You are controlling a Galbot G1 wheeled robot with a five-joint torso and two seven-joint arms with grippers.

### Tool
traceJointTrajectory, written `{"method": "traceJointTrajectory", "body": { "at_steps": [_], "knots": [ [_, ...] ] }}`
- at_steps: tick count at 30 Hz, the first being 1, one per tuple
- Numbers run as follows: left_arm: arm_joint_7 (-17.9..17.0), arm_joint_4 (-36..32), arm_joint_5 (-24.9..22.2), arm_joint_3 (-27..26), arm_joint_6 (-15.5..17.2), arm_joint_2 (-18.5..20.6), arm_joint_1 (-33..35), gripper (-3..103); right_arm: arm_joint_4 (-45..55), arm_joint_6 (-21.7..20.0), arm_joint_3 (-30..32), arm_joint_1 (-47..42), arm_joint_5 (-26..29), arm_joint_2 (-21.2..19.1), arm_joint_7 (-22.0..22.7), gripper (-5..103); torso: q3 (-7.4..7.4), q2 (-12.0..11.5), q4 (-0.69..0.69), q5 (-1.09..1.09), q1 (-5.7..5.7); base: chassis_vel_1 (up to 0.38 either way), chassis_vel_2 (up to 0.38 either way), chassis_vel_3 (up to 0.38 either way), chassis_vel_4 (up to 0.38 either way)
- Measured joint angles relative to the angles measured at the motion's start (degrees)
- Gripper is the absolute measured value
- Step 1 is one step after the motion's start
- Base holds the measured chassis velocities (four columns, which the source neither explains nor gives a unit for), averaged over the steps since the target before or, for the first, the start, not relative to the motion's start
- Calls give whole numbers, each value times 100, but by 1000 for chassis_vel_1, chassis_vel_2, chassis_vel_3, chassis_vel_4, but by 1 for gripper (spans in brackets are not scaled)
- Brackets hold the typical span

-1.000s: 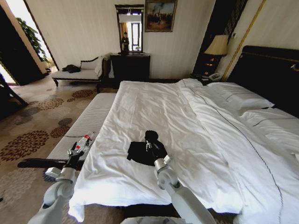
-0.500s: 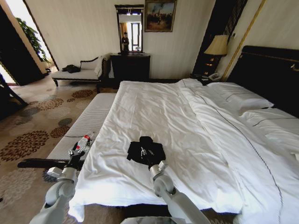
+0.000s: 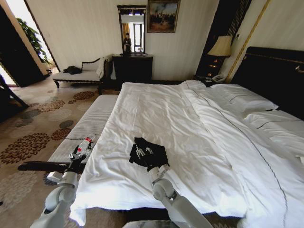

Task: Fold the clothes on the bed.

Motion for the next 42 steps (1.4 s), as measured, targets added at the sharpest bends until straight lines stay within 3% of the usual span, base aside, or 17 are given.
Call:
{"method": "traceJointTrajectory", "body": {
  "at_steps": [2, 4, 5, 6, 15, 19, 26, 31, 33, 37, 41, 42],
  "knots": [
    [2, 21, 34, 18, 0, -21, -2, 100, -6, 2, 86, 24, 77, -15, -20, 82, 0, 0, 0, 0, 0, 0, 0, 0, 0],
    [2, 21, 45, 27, 0, -32, -1, 100, -48, -29, 147, 44, 142, -9, -20, 82, 0, 0, 0, 0, 0, 0, 0, 0, 0],
    [3, 10, 72, 48, 1, -52, 5, 100, -195, -208, 299, 131, 477, 25, 32, 97, 0, 0, -1, 0, 0, 0, 0, 0, 0],
    [3, 4, 89, 51, 2, -52, 5, 100, -294, -381, 329, 237, 722, 50, 184, 98, 0, 0, -1, 0, 0, 0, 0, 0, 0],
    [-5, -56, 202, 48, 8, -78, 45, 100, -826, -1375, -167, 844, 1514, 241, 1142, 100, 1, 0, 0, -1, 1, 0, 0, 0, 0],
    [-7, -33, 222, 1, 1, -79, 68, 100, -1049, -1479, -488, 917, 1512, 346, 1188, 100, 0, 0, -1, -1, 1, 0, 0, 0, 0],
    [-8, -3, 225, -53, -19, -85, 100, 100, -1310, -1340, -922, 863, 1123, 515, 1076, 100, 0, 0, -1, -1, 1, 0, 0, 0, 0],
    [-8, -2, 250, -63, -23, -109, 122, 100, -1103, -607, -1119, 750, 597, 512, 434, 100, 0, 1, 2, 0, 1, 0, 0, 0, 0],
    [-8, -2, 256, -63, -24, -113, 126, 100, -1039, -513, -1115, 736, 532, 486, 352, 100, 0, 1, 2, 0, 1, 0, 0, 0, 0],
    [-8, -23, 270, -64, -33, -121, 149, 100, -830, -278, -898, 701, 423, 376, 90, 100, 0, 1, 0, 1, 1, 0, 0, 0, 0],
    [-22, -180, 265, -80, -39, -122, 207, 100, -460, -158, 36, 683, 545, 131, -63, 100, 0, 1, 0, 1, 1, 0, 0, 0, 0],
    [-22, -180, 265, -80, -39, -122, 207, 100, -460, -158, 36, 683, 545, 131, -63, 100, 0, 1, 0, 1, 1, 0, 0, 0, 0]
  ]
}}
